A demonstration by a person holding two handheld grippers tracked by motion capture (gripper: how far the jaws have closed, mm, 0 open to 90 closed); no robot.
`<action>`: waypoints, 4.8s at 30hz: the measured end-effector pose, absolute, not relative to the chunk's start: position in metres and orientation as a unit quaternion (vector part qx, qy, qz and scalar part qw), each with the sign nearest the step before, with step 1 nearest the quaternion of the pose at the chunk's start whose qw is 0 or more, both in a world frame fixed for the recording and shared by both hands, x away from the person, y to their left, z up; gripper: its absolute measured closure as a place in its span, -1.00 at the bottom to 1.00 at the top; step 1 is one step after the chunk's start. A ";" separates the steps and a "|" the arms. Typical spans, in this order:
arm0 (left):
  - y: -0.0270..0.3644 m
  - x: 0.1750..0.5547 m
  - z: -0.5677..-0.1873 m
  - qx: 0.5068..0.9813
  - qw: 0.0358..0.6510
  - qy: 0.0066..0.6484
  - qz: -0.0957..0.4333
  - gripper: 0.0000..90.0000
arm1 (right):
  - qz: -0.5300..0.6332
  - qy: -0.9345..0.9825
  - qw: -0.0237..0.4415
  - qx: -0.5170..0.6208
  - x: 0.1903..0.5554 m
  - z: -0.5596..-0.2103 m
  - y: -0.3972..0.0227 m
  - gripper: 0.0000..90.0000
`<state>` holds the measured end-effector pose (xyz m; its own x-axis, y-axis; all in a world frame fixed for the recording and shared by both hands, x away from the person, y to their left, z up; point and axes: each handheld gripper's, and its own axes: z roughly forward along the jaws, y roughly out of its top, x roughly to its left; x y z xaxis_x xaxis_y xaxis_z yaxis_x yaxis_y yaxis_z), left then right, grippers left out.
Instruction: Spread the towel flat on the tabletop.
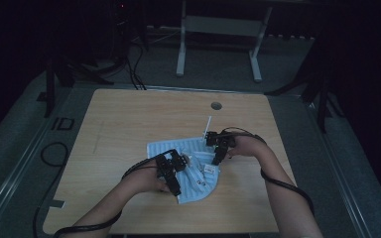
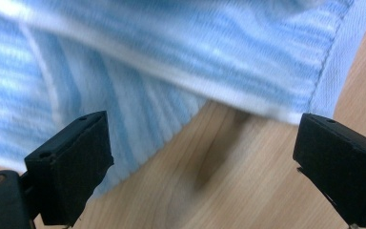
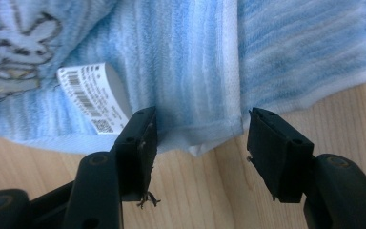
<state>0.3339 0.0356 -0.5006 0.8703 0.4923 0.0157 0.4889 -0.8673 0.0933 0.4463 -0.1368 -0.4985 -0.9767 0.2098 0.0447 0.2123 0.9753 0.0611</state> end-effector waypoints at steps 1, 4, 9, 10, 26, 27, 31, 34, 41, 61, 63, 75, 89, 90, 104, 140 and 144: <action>0.033 0.334 -0.501 0.966 0.044 0.254 0.021 -0.87 | -0.028 -0.994 0.017 -0.106 0.446 -0.500 -0.136 -0.04; 0.027 0.336 -0.503 0.968 0.042 0.248 0.020 -0.81 | -0.024 -0.994 0.018 -0.105 0.447 -0.503 -0.133 -0.04; 0.019 0.338 -0.509 0.969 0.048 0.241 0.008 -0.62 | -0.018 -0.994 0.023 -0.105 0.448 -0.507 -0.129 0.02; 0.018 0.338 -0.510 0.970 0.051 0.238 0.009 -0.46 | -0.016 -0.994 0.024 -0.105 0.447 -0.508 -0.129 0.07; 0.025 0.336 -0.497 0.966 0.086 0.238 0.062 0.75 | -0.031 -0.994 0.000 -0.101 0.435 -0.481 -0.136 0.66; 0.028 0.337 -0.494 0.964 0.089 0.239 0.069 0.75 | -0.036 -0.994 -0.009 -0.104 0.434 -0.477 -0.139 0.66; 0.045 0.338 -0.481 0.956 0.105 0.260 0.088 0.75 | -0.050 -0.992 -0.035 -0.110 0.425 -0.460 -0.154 0.66; 0.060 0.337 -0.474 0.950 0.113 0.274 0.098 0.75 | -0.065 -0.991 -0.043 -0.111 0.410 -0.450 -0.166 0.66; 0.077 0.319 -0.476 0.949 0.120 0.279 0.083 0.73 | -0.094 -0.990 -0.041 -0.100 0.351 -0.449 -0.186 0.65; 0.109 0.290 -0.480 0.947 0.142 0.284 0.046 -0.04 | -0.134 -0.976 -0.044 -0.167 0.301 -0.456 -0.230 0.15; 0.101 0.293 -0.479 0.947 0.155 0.280 0.039 -0.04 | -0.138 -0.974 -0.046 -0.174 0.308 -0.460 -0.224 0.22; 0.060 0.311 -0.510 0.965 0.129 0.223 0.036 0.27 | -0.060 -0.990 -0.028 -0.126 0.313 -0.516 -0.189 0.51; 0.033 0.364 -0.511 0.960 0.139 0.228 0.083 0.82 | -0.055 -0.980 -0.063 -0.179 0.348 -0.515 -0.211 0.84; 0.029 0.368 -0.510 0.961 0.137 0.226 0.085 0.83 | -0.054 -0.978 -0.065 -0.188 0.352 -0.514 -0.215 0.85; 0.005 0.392 -0.471 0.950 0.170 0.232 0.123 0.86 | -0.075 -0.961 -0.101 -0.247 0.372 -0.488 -0.248 0.92; 0.137 0.214 -0.459 0.946 0.210 0.245 0.016 0.22 | -0.201 -0.977 -0.015 -0.068 0.222 -0.470 -0.178 0.62; 0.165 0.231 -0.449 0.929 0.216 0.292 0.069 0.26 | -0.229 -0.966 -0.053 -0.109 0.248 -0.460 -0.176 0.82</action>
